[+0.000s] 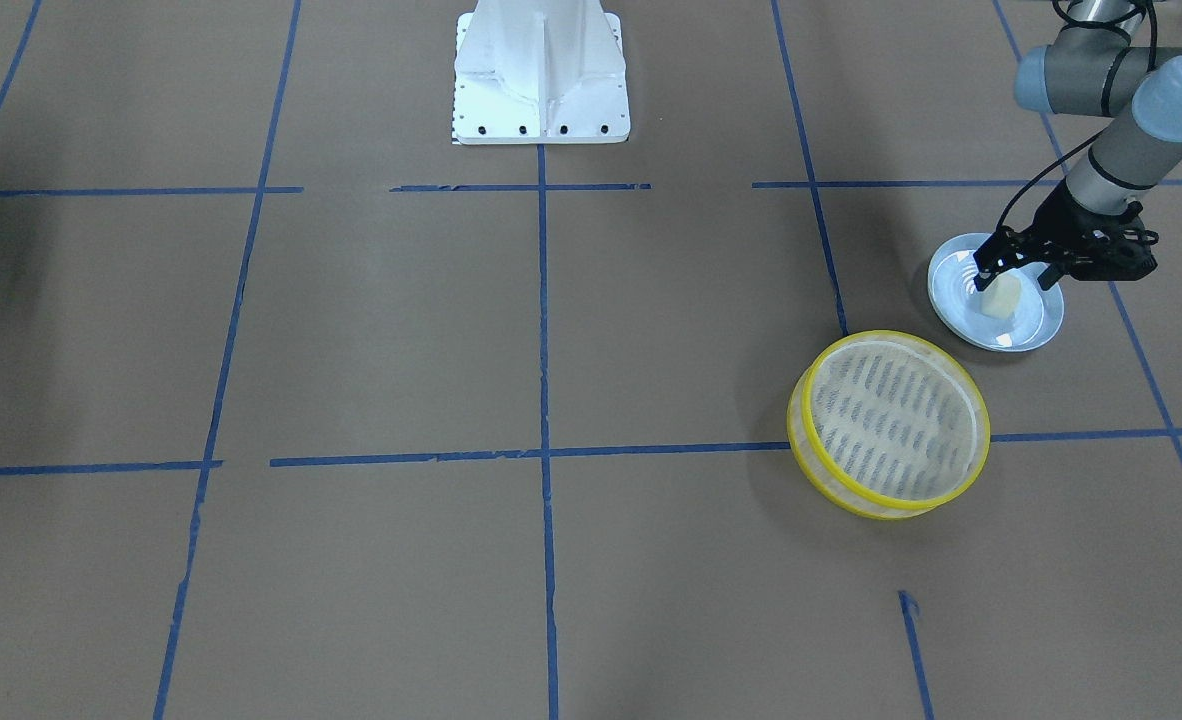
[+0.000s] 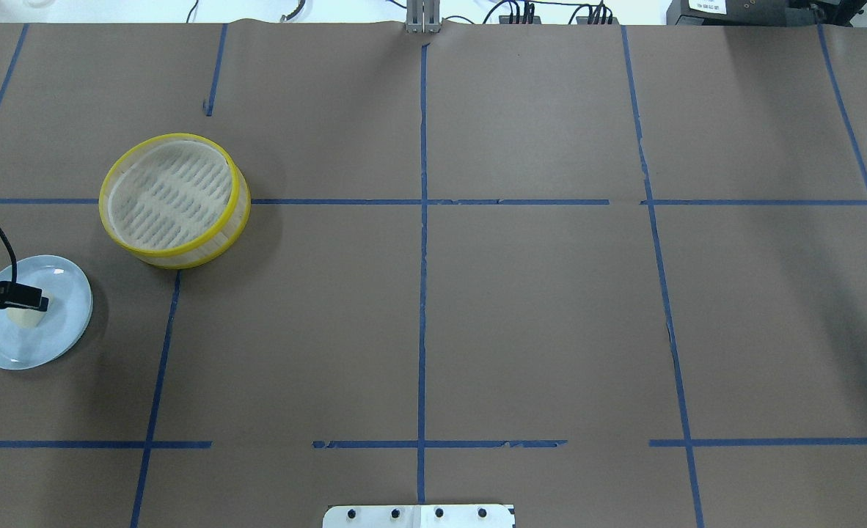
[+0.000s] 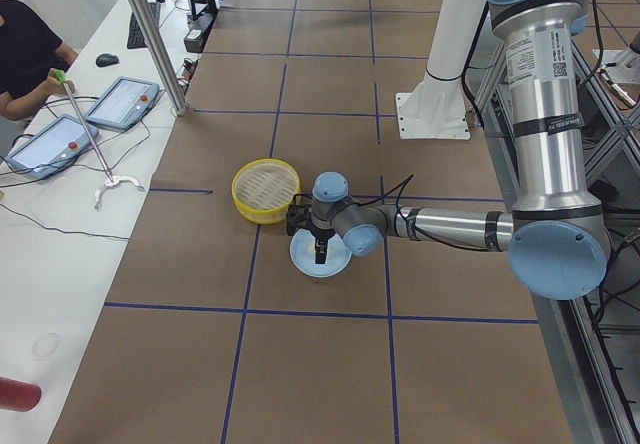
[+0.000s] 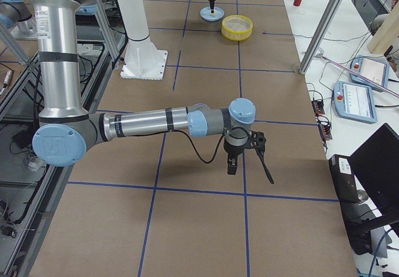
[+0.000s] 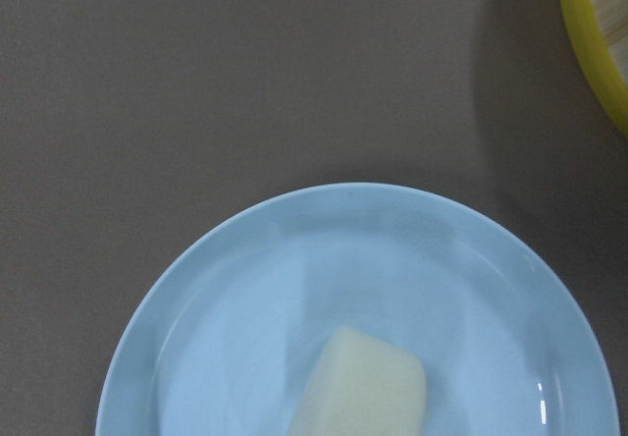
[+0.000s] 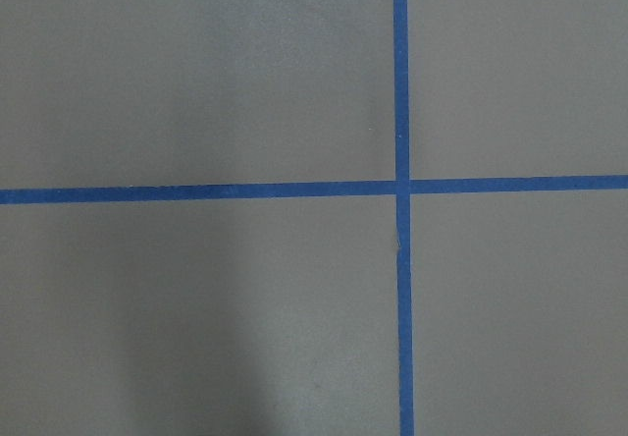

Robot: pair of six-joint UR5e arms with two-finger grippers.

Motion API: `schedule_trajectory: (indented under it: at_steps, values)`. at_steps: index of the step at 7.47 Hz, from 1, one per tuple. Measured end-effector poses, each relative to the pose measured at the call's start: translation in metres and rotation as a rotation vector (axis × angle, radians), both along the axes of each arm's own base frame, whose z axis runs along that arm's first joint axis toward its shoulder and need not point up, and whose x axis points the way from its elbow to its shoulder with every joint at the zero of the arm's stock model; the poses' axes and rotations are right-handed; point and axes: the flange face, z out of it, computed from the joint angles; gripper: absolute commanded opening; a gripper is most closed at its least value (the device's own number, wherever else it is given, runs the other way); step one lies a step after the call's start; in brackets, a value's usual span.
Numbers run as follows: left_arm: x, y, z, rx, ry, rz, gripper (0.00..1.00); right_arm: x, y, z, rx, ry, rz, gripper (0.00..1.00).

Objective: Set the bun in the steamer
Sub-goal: 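Move the left gripper down over the white bun on the blue plate, then close the left gripper on the white bun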

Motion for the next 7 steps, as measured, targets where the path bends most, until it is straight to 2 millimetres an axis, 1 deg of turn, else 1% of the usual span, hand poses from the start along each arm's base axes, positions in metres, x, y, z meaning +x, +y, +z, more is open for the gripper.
schedule_trajectory:
  at_steps: [1,2,5,7]
  values:
    - [0.0024,-0.0039,0.0026,0.003,-0.007,-0.003,0.92,-0.0002,0.0000,0.0000,0.000,0.000,0.000,1.00]
    - [0.0044,-0.0066,0.0041,0.005,-0.010,-0.005,0.88,-0.0003,0.0000,0.0000,0.000,0.000,0.000,1.00]
    - [0.0057,-0.0079,0.0028,0.009,-0.009,-0.004,0.83,-0.0001,0.0000,0.0000,0.000,0.000,0.000,1.00]
    - [0.0062,-0.0073,-0.0002,0.012,-0.005,-0.003,0.82,-0.0003,0.0000,0.0000,0.000,0.000,-0.001,1.00]
